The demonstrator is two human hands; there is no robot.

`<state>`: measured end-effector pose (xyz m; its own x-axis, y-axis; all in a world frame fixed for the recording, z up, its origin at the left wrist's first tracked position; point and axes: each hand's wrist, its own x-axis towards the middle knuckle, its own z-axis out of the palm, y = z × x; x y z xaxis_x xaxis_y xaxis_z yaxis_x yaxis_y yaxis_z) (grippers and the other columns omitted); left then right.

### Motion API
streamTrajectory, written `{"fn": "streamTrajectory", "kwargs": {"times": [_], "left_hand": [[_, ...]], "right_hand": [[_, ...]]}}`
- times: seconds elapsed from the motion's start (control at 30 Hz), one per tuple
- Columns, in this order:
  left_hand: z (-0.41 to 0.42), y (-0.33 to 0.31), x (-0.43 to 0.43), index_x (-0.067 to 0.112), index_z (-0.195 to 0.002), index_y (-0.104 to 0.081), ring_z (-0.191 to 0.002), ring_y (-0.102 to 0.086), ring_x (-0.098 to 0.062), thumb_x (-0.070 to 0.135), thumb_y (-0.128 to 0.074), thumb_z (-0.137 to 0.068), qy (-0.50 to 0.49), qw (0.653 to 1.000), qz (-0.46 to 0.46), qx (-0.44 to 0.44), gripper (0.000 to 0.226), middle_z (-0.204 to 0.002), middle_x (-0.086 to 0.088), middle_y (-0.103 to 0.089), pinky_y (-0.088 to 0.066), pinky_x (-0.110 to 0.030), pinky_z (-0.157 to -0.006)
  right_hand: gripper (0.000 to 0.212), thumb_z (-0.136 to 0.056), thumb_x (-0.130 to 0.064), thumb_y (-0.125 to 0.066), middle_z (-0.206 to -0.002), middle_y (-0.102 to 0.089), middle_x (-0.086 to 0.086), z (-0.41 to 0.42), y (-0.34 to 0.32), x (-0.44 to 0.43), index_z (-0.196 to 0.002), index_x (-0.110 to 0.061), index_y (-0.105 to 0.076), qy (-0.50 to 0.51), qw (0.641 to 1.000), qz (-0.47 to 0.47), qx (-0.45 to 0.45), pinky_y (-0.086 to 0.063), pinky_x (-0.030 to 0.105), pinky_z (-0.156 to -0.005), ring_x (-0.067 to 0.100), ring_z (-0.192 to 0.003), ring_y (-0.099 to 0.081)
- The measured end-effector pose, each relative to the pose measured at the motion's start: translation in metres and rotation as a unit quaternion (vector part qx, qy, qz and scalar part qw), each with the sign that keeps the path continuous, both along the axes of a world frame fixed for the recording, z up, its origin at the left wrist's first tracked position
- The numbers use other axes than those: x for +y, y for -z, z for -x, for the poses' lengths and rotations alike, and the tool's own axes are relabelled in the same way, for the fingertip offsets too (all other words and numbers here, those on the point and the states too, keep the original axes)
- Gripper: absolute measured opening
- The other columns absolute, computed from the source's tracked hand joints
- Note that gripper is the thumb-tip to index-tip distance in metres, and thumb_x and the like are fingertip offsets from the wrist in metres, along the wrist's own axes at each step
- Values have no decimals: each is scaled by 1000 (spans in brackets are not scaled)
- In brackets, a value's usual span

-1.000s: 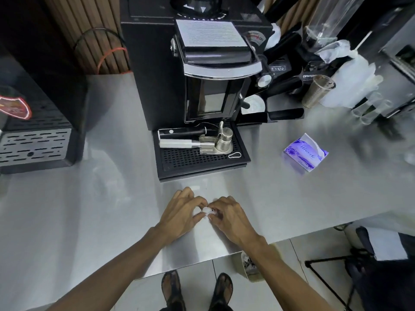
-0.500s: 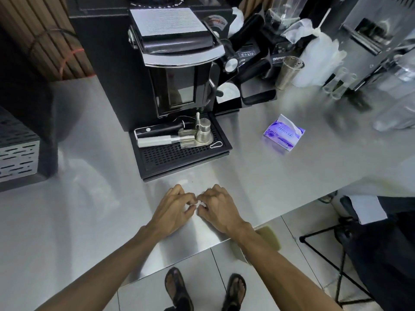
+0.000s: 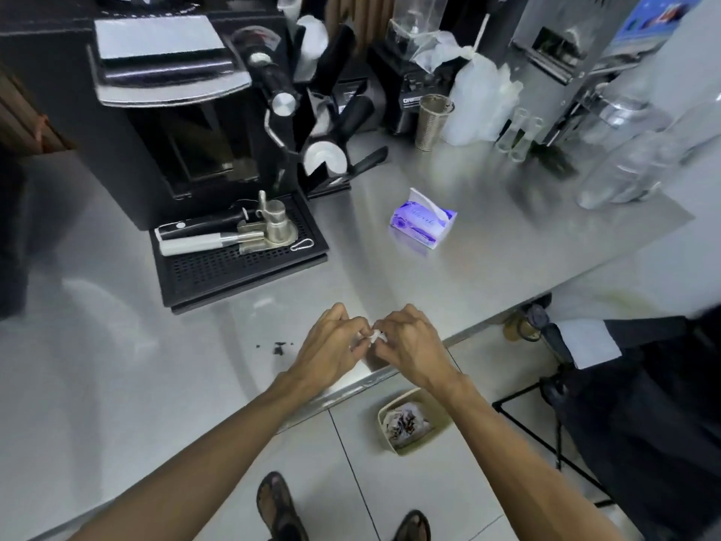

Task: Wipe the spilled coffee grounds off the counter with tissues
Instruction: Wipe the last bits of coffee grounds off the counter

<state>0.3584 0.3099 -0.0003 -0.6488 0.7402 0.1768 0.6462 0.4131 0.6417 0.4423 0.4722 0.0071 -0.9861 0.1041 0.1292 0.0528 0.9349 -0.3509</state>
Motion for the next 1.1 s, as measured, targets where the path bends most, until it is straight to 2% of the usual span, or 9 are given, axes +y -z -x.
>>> {"fn": "streamTrajectory", "kwargs": {"times": [0.2,0.33,0.47,0.57,0.7,0.83,0.93,1.0,1.1], "left_hand": [[-67,8,86,21,-97,-67,-80,-51,-18,29,-66,-89,13,999,42,27,11,-89,-1,-49,-49,-32,-68],[-108,25,127,17,-93,-70,-72,-47,-17,15,-74,-81,23,999,32,-13,13,-80,2,-40,-43,-29,-60],[-136,56,155,16,-92,-70,-75,-47,-18,16,-74,-82,16,997,64,-45,11,-82,3,-37,-46,-35,-60],[-149,95,167,18,-94,-70,-80,-46,-16,21,-71,-86,10,994,88,-68,8,-86,4,-38,-39,-26,-64],[-151,196,178,18,-89,-75,-91,-51,-22,20,-68,-89,-8,987,122,-106,8,-92,2,-46,-45,-33,-77],[-148,327,185,13,-109,-72,-117,-51,-30,22,-59,-95,29,979,176,-95,21,-117,-11,-59,-39,-34,-95],[-143,431,192,15,-102,-74,-105,-57,-31,22,-65,-90,23,971,209,-117,16,-113,-13,-64,-45,-36,-89],[-141,486,196,22,-100,-73,-94,-61,-26,25,-67,-88,21,964,228,-134,14,-104,-5,-68,-49,-31,-80],[-137,541,199,25,-108,-69,-89,-64,-22,30,-71,-86,49,946,293,-133,23,-98,-1,-67,-45,-28,-70]], "right_hand": [[26,-82,-25,-69,-84,-68,-1,-73,9,80,-104,-14,-72,23,1000,9,0,-46,35,-77,13,-79,-43],[27,-82,-23,-67,-95,-68,-3,-113,29,121,-108,-17,-71,28,999,26,-16,-41,29,-81,9,-83,-39],[24,-83,-26,-61,-98,-67,0,-141,62,146,-103,-18,-70,37,997,41,-59,-41,31,-81,15,-85,-45],[19,-84,-27,-64,-94,-65,-1,-153,104,154,-99,-16,-70,53,995,54,-72,-37,26,-80,8,-84,-36],[15,-87,-23,-63,-95,-65,3,-156,203,159,-98,-14,-69,76,988,78,-113,-46,34,-78,18,-87,-47],[24,-81,-8,-64,-96,-68,4,-153,335,160,-102,-14,-73,109,976,115,-148,-49,26,-74,19,-85,-63],[35,-76,-10,-65,-102,-70,-3,-154,437,163,-108,-24,-67,128,967,146,-168,-52,24,-79,15,-88,-65],[36,-79,-9,-63,-108,-69,0,-158,496,164,-113,-19,-65,147,960,163,-174,-51,27,-84,15,-95,-63],[27,-89,-14,-55,-114,-63,16,-161,549,166,-114,-11,-66,186,941,169,-226,-49,38,-92,33,-107,-59]]}}
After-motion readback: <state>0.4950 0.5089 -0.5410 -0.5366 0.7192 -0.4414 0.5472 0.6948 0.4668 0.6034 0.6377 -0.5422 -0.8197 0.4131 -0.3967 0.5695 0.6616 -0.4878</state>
